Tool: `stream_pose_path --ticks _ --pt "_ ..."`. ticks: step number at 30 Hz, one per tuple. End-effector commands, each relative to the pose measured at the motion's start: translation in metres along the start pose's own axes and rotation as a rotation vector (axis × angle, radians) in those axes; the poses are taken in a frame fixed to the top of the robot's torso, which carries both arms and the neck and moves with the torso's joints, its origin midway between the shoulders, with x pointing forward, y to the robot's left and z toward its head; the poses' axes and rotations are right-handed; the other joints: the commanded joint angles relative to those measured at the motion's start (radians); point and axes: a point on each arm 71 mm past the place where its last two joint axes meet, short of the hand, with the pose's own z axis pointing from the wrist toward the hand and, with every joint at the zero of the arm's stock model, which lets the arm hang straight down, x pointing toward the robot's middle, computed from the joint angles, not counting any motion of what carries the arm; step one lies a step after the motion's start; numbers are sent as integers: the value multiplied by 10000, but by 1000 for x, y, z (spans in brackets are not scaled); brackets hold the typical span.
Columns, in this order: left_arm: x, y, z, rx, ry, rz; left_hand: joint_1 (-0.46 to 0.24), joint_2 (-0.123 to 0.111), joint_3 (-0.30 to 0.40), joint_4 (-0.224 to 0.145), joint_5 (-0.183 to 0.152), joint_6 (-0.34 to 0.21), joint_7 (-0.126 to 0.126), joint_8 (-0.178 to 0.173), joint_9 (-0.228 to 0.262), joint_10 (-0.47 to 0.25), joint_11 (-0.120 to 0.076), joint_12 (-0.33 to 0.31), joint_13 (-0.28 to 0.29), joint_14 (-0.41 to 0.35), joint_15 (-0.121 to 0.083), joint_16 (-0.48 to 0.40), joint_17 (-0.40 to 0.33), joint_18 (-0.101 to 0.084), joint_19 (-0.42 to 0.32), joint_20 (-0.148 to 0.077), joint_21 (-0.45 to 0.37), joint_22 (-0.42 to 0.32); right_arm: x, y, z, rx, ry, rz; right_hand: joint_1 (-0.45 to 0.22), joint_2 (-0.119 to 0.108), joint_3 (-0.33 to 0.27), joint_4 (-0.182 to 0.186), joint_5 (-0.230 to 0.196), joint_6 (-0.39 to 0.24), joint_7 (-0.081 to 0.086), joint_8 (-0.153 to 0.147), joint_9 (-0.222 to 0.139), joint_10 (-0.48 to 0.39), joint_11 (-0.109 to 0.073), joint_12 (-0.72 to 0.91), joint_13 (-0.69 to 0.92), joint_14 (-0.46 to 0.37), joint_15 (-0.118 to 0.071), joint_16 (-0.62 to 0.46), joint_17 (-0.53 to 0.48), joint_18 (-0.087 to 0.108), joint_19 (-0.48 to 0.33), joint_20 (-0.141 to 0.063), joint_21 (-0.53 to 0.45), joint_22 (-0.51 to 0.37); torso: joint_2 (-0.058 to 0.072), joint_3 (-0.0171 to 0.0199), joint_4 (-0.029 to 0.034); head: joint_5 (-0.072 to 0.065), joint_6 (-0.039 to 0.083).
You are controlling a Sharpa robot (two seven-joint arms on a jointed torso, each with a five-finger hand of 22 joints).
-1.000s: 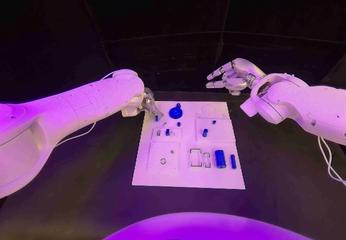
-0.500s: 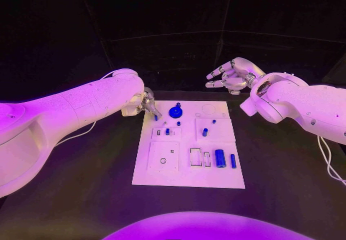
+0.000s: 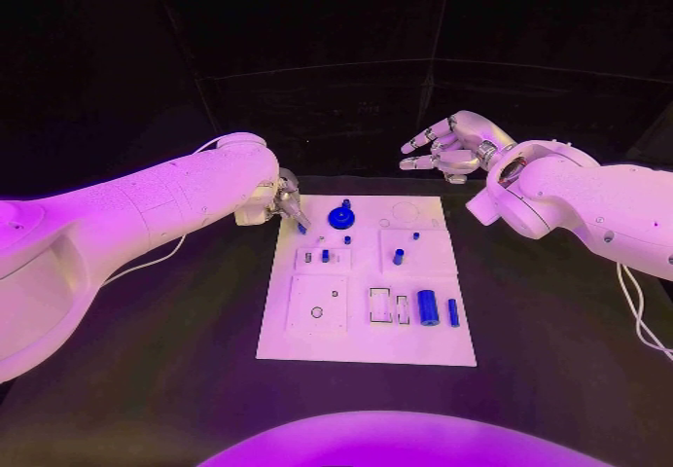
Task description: Assemble the parts on the task board
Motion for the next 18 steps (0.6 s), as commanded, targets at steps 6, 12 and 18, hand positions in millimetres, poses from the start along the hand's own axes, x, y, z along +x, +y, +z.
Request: stream_pose_path --ticks 6,12,18 --pt "3 5 -10 427 -354 -558 -1019 -507 2436 -1167 80 16 -84 385 240 70 -9 -52 -47 1041 2 31 2634 25 56 -23 19 41 -1 1 0 -61 49 -22 -7 96 -56 4 63 57 0 36 -11 -64 9 -32 -12 572 -49 -58 419 133 -91 -10 -73 -22 -9 16 35 -70 -25" --pt "9 9 -23 758 -652 -1024 -1515 -819 3331 -1317 65 -30 -109 655 423 151 -42 17 8 1041 -13 31 2634 14 93 -36 42 106 -3 -1 -1 -17 31 -34 -7 96 -56 4 63 57 0 36 -11 -64 9 -32 -12 572 -49 -58 419 133 -91 -10 -73 -22 -17 5 35 -78 -29" --pt "14 14 -37 1166 -1187 -1393 -1775 -1028 3781 -1389 69 -20 -144 809 515 269 -65 134 119 1041 -29 31 2634 -7 157 -48 115 219 -4 -2 -2 1 16 -41 -7 96 -56 4 63 57 0 36 -11 -64 9 -32 -12 572 -49 -58 419 133 -91 -10 -73 -22 -18 6 33 -5 -28"
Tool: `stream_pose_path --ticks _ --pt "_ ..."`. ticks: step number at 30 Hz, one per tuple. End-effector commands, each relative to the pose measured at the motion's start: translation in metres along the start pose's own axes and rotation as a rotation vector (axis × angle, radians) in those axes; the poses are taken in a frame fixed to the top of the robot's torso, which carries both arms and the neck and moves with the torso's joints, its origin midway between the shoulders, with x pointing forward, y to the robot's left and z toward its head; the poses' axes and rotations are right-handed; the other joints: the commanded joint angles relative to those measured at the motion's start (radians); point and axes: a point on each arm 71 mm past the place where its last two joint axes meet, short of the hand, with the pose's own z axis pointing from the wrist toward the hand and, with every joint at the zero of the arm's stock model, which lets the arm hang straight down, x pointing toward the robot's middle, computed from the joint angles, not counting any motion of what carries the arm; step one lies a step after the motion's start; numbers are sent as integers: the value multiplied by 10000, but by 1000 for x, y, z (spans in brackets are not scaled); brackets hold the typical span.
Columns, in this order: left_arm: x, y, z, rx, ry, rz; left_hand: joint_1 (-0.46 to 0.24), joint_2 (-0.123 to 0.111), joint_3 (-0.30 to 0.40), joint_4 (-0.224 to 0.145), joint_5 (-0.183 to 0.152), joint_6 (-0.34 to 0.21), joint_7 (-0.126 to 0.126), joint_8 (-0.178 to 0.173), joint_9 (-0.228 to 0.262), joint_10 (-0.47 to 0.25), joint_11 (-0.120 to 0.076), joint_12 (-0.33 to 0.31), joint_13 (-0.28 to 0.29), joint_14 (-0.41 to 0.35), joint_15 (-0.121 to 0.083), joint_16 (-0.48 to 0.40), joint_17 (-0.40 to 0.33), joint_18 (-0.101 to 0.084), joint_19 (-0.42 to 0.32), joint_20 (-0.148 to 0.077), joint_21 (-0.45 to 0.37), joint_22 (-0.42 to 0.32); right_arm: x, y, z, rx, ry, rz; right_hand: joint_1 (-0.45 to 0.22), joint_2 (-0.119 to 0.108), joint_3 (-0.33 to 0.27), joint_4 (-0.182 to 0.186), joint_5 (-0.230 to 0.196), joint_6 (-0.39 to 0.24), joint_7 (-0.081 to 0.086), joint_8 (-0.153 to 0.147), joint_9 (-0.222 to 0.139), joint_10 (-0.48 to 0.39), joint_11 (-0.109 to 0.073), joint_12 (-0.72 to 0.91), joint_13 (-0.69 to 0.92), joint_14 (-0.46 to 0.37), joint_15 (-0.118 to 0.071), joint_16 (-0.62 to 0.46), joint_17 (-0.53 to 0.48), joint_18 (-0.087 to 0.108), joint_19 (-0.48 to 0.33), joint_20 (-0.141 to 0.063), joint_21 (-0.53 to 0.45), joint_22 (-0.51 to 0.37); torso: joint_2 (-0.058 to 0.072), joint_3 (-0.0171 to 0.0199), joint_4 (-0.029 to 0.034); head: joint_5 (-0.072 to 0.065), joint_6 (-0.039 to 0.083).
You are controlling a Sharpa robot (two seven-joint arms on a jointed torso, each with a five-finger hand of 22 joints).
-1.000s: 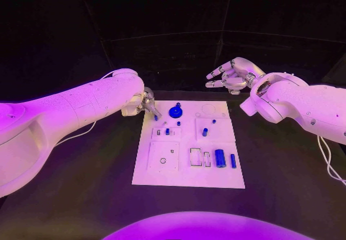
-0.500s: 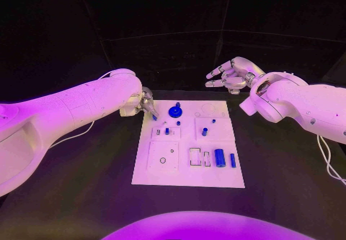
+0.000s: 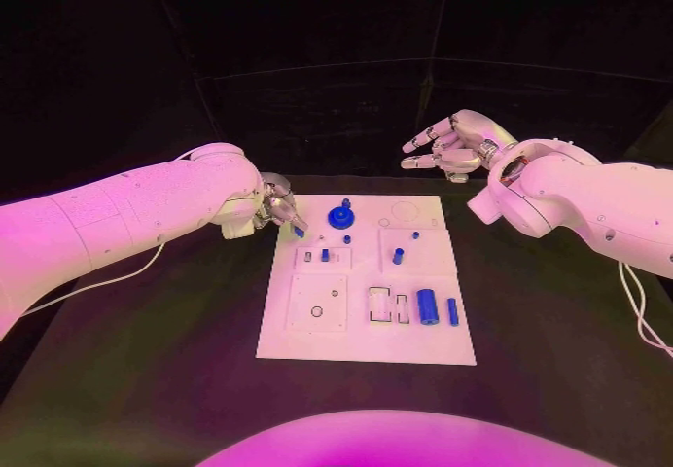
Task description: Assemble the parts on the task board
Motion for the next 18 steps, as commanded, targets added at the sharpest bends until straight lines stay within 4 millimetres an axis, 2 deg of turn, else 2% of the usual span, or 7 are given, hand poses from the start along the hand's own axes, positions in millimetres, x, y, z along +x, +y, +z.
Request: stream_pose_path --ticks 1,12,18 --pt "-1 -2 -8 312 -856 -738 -133 -2 1018 -896 33 -8 -83 69 23 99 -16 51 29 1041 -31 31 2634 -7 63 3 64 31 -1 1 0 -77 43 -19 -7 96 -56 4 63 57 0 36 -13 -63 9 -32 -13 572 -49 -58 420 134 -92 -10 -35 -9 1 -2 12 45 3" --pt "19 1 -21 717 -1242 -827 -243 -120 1267 -953 30 -8 -100 152 72 150 -37 80 47 1041 -45 31 2634 -21 103 -9 108 97 -1 0 0 -66 46 -24 -7 96 -56 4 63 57 0 36 -13 -63 9 -32 -13 572 -49 -58 420 134 -92 -10 -35 -9 -3 -3 25 134 -3" --pt "32 1 -19 624 -1260 -390 -282 -138 1317 -948 30 -8 -101 171 82 151 -38 70 33 1041 -48 31 2634 -22 108 -11 112 104 -1 0 0 -67 54 -25 -7 96 -56 4 63 57 0 36 -13 -63 9 -32 -13 572 -49 -58 420 134 -92 -10 -35 -9 3 -6 -5 174 6"
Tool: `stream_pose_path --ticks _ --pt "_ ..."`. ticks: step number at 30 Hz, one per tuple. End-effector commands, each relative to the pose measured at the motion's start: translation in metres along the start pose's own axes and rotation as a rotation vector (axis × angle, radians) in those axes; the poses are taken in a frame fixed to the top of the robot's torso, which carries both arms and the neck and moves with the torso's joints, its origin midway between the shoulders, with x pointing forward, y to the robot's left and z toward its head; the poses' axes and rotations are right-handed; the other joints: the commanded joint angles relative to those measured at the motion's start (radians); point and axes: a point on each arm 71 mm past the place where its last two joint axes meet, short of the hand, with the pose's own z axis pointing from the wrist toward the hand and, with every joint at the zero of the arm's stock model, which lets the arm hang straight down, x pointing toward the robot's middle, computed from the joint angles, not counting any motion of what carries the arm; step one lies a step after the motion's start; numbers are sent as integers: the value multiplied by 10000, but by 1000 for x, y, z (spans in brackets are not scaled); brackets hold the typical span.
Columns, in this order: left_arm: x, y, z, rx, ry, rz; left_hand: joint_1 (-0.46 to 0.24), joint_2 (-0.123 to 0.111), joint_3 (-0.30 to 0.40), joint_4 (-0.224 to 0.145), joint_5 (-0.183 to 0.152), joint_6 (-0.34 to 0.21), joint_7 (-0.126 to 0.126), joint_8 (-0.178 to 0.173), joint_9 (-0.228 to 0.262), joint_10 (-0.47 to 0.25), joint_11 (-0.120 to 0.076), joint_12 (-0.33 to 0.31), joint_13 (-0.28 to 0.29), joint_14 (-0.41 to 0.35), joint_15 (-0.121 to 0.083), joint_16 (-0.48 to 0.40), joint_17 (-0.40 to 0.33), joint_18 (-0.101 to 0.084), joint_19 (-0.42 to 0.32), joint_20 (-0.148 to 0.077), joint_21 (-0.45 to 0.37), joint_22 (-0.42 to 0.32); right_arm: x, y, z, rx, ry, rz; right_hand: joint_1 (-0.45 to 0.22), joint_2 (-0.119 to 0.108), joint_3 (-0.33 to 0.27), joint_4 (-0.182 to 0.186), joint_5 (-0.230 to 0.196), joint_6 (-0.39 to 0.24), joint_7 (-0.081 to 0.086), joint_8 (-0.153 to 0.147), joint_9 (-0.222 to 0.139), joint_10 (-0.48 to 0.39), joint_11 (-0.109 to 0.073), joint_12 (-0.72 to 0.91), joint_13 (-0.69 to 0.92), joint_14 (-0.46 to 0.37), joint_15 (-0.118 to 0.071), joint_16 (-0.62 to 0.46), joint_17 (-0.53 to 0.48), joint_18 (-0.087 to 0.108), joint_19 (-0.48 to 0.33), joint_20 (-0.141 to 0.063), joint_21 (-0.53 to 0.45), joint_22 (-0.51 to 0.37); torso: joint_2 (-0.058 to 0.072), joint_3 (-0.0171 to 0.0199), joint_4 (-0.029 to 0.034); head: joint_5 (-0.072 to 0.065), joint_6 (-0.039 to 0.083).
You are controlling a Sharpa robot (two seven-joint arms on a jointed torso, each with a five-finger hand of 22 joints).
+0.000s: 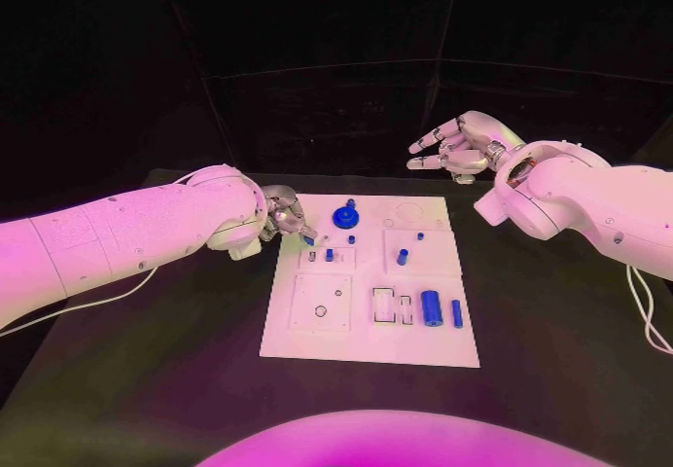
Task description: Assemble the parts on the task board
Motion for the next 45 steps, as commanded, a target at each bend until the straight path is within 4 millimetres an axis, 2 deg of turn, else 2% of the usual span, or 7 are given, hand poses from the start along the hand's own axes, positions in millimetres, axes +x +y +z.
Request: stream_pose_path --ticks 1,5,21,45 --pt "2 0 1 -54 -487 337 -18 48 733 -693 51 23 -63 56 24 68 18 11 -14 1040 -48 31 2634 -22 60 9 50 13 0 2 0 -93 54 -16 -7 96 -56 4 63 57 0 36 -14 -64 9 -32 -13 572 -49 -58 421 133 -91 -10 -35 -11 5 -3 -28 13 0" --pt "8 1 3 -140 -433 595 -18 48 733 -693 51 23 -63 56 24 68 18 11 -14 1040 -48 31 2634 -22 60 9 50 13 0 1 0 -90 58 -16 -7 96 -56 4 63 57 0 36 -14 -64 9 -32 -13 572 -49 -58 421 133 -91 -10 -35 -11 9 -11 -24 1 13" --pt "18 -2 6 -328 284 1278 -52 -10 815 -721 49 19 -74 86 41 51 11 -34 -69 1040 -51 31 2634 -10 36 6 9 -36 1 2 1 -119 110 -13 11 110 -61 -2 74 54 1 37 -16 -69 9 -39 -22 575 -50 -59 428 132 -87 -11 -37 -9 8 -2 -22 10 6" --pt "22 -6 5 -269 617 1482 -71 -23 837 -722 47 22 -73 97 48 23 11 -90 -135 1040 -51 31 2634 0 14 5 -26 -80 1 2 2 -133 146 -12 11 122 -62 2 77 53 2 37 -16 -67 10 -35 -21 573 -50 -64 418 133 -89 -12 -41 -14 11 -8 -17 12 27"
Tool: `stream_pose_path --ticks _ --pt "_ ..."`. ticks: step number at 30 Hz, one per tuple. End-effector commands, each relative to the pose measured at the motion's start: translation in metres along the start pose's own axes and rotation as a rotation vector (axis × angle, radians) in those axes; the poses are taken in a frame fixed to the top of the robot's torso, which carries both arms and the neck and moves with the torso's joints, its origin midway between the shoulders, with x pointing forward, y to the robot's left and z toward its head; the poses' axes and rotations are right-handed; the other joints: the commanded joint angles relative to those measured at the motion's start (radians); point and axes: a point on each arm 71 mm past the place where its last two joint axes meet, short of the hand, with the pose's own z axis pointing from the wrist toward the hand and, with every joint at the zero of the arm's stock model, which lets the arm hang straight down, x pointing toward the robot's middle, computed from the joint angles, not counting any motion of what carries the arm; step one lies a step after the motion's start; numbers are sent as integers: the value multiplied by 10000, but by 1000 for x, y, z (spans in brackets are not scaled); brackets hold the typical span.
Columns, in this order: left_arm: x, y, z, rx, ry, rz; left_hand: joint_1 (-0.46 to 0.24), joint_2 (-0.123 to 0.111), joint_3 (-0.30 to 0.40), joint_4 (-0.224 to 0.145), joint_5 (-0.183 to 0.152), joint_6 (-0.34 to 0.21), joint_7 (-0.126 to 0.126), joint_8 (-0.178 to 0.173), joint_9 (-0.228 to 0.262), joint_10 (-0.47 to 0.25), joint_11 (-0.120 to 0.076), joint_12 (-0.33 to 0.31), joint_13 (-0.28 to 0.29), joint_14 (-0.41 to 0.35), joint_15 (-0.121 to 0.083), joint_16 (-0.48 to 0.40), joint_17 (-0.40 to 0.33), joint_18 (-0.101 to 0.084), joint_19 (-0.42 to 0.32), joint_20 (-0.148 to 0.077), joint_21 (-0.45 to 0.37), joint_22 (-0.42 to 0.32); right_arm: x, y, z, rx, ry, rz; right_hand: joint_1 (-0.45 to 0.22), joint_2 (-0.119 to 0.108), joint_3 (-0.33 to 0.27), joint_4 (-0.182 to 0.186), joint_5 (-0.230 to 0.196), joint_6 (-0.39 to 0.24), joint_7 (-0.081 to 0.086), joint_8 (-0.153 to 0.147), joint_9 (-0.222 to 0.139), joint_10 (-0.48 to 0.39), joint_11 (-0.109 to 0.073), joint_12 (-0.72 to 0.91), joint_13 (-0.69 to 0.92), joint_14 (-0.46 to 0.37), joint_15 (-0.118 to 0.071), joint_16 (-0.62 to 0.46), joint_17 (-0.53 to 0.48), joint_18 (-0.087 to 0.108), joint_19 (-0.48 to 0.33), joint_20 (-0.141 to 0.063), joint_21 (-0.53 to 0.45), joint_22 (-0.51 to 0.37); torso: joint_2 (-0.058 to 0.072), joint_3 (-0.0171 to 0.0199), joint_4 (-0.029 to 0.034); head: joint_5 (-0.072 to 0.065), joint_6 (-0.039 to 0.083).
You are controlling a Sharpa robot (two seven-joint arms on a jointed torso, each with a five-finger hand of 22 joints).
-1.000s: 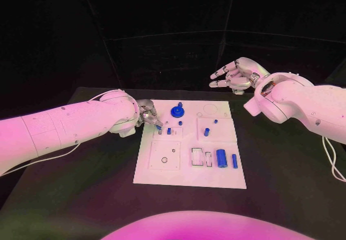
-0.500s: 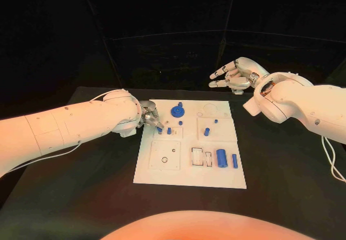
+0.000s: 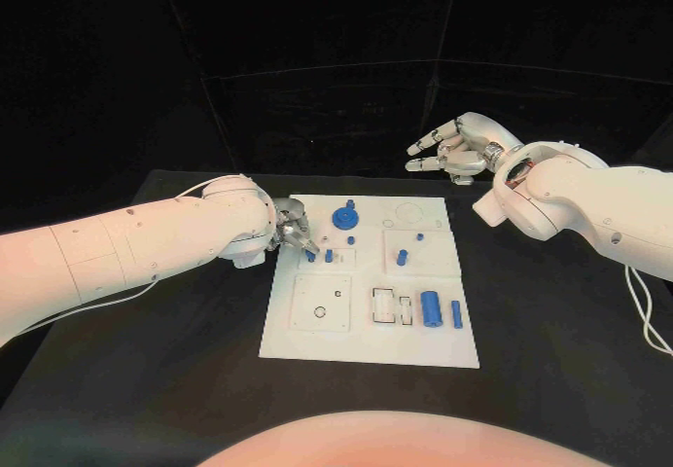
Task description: Assemble the parts on the task board
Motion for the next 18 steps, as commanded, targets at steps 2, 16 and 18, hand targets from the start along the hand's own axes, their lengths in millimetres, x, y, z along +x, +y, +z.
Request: stream_pose_path --ticks 2,16,18 --pt "2 2 -1 -80 187 218 40 89 641 -575 45 17 -71 67 19 31 2 -53 -17 1040 -51 31 2634 0 13 5 -27 -18 0 2 0 -114 50 -16 11 122 -62 2 38 53 2 37 -17 -67 10 -35 -8 573 -50 -64 419 132 -89 -12 -41 -15 8 -6 2 8 -3" --pt "2 2 -2 -77 172 240 1 83 705 -569 46 29 -74 103 40 11 1 -92 -58 1040 -50 31 2634 6 -4 4 -52 -44 0 2 1 -119 51 -18 11 122 -62 2 38 53 2 37 -17 -67 10 -35 -8 573 -50 -64 419 132 -89 -12 -41 -15 6 -6 0 53 -32" --pt "2 2 -2 -71 167 239 -2 83 709 -568 46 30 -74 105 41 12 1 -92 -57 1040 -50 31 2634 6 -4 4 -53 -43 0 2 1 -125 54 -17 11 122 -62 2 38 53 2 37 -17 -67 10 -35 -8 573 -50 -64 419 132 -89 -12 -41 -15 7 -2 -3 50 -24"
